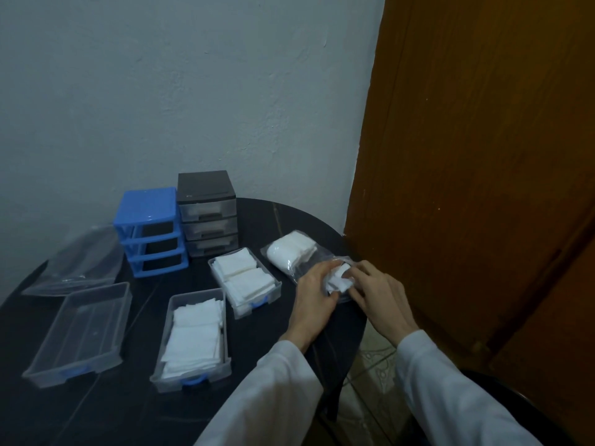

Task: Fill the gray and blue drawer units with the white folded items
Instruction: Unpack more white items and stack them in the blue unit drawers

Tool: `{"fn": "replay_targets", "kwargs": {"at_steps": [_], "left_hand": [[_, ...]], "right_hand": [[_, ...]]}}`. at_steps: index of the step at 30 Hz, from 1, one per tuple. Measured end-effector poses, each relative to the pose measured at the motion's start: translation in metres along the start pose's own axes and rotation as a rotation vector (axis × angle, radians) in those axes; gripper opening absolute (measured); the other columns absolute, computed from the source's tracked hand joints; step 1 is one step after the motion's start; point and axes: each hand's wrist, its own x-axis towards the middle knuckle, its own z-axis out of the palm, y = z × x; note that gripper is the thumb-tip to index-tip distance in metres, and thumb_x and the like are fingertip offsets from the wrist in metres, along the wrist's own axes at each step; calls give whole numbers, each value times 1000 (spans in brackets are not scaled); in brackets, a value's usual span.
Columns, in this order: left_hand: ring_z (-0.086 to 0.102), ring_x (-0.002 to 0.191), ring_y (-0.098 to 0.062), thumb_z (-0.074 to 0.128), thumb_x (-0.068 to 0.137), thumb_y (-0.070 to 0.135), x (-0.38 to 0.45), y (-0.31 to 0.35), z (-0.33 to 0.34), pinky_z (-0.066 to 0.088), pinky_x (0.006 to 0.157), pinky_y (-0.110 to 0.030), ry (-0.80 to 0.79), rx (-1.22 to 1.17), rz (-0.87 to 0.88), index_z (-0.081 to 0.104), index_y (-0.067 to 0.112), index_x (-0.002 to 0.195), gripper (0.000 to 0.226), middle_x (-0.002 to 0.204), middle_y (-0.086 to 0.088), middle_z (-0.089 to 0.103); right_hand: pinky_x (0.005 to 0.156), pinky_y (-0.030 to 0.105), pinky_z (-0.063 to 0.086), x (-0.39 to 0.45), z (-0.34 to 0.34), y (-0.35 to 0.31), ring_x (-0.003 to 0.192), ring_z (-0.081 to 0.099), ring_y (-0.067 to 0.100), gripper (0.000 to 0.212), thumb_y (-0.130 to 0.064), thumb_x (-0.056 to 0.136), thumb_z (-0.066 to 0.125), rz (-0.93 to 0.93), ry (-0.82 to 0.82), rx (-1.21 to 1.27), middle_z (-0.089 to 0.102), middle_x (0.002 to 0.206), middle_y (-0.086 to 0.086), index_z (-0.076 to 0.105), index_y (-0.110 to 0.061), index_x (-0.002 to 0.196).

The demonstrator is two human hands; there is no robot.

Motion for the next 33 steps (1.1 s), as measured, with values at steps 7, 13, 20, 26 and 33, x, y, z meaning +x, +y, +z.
{"fn": "replay_targets", "kwargs": {"at_steps": [7,13,20,26,33], "left_hand": [[47,113,0,65,79,0,1,-1,0,34,100,-12,-4,22,13,55,20,125,51,126,6,55],[46,114,1,65,78,0,1,-4,1,30,95,-1,4,15,42,57,19,123,50,126,6,55],[44,118,3,65,80,4,-6,7,-1,33,103,-14,15,-94,96,58,31,112,43,125,12,53],[52,115,-4,57,87,4,-15,31,-8,42,99,-25,127,-279,64,62,24,109,29,121,3,60],[62,98,-7,64,87,21,-25,45,-44,51,83,-21,78,-311,71,66,19,104,18,101,4,68]], "right_hand": [[72,20,44,-1,-3,11,84,58,8,18,-21,92,54,119,84,210,65,98,-3,63,-19,108],[65,14,48,-2,-19,19,82,56,1,10,-18,92,55,258,85,571,57,93,-7,56,-17,102],[64,12,42,-12,-45,19,85,53,-1,12,-21,93,52,303,59,659,56,94,-10,57,-16,103],[63,5,45,-17,-60,8,82,56,0,12,-17,89,59,288,96,748,57,90,-13,59,-14,101],[69,17,52,-8,-64,-24,88,63,7,13,-19,83,67,218,27,875,68,93,-3,67,-14,95]]}}
